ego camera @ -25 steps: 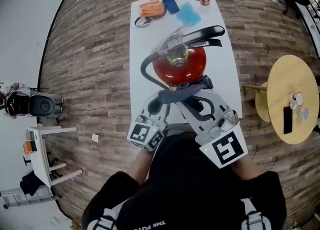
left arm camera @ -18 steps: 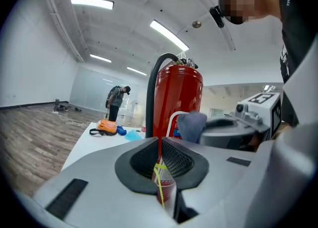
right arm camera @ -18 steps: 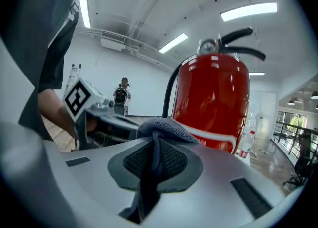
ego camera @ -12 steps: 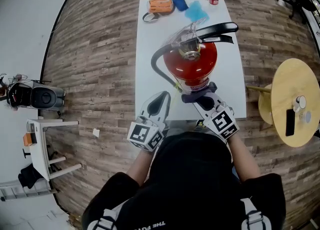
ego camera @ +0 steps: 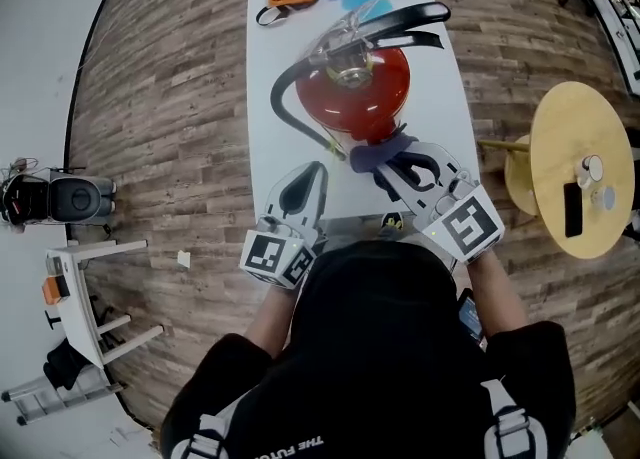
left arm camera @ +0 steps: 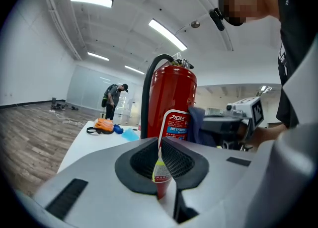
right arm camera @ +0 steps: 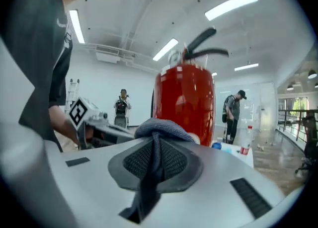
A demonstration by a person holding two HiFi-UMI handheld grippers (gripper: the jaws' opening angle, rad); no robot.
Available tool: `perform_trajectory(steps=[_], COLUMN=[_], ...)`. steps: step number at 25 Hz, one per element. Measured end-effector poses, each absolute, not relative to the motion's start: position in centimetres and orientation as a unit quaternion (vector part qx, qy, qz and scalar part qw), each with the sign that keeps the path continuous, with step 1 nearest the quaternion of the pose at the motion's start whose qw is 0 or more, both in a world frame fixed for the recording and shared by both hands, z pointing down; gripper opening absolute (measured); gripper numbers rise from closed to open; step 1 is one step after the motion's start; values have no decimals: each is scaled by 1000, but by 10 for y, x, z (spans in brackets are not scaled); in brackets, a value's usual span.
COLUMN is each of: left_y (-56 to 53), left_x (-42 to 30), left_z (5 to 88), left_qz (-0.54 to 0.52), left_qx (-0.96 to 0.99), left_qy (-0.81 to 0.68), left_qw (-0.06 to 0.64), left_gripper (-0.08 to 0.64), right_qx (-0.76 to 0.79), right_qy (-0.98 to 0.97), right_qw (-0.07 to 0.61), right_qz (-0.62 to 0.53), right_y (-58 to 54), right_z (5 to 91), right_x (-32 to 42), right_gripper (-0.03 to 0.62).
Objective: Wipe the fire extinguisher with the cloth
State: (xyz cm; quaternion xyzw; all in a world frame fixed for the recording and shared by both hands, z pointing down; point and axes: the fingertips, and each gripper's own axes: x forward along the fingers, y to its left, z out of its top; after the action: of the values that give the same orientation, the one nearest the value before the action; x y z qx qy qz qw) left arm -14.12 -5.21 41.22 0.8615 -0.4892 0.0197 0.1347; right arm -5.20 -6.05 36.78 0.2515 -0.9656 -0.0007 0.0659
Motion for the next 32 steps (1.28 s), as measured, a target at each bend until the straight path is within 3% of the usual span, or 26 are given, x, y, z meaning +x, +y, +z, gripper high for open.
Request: perform_trajectory(steps=[2, 4, 10, 18, 22, 32], left_y=[-56, -59, -55, -51, -48, -39], left_x=[-136, -131, -118, -112, -116, -154], left_z=[410, 408, 418, 419, 419, 422], left_qz=[17, 16, 20, 20, 23, 26], left_qx=[865, 868, 876, 880, 880, 859], left_qy=[-484, -478, -461, -453, -454, -490], left_qw=[133, 130, 141, 139, 139, 146], left_gripper=[35, 35, 35, 35, 35, 35], right_qx=[254, 251, 227, 213, 200, 159], right_qy=[-966, -965, -972, -952, -940, -927], right_qw=[43, 60, 62, 192, 260, 318], right_qz=[-17, -46, -5, 105, 99, 118], right_y=[-61, -61, -55, -52, -48, -57], right_z=[333, 324, 387, 546, 603, 638], right_x=[-50, -48, -55, -66, -74, -46], right_gripper=[37, 35, 35, 35, 35, 35])
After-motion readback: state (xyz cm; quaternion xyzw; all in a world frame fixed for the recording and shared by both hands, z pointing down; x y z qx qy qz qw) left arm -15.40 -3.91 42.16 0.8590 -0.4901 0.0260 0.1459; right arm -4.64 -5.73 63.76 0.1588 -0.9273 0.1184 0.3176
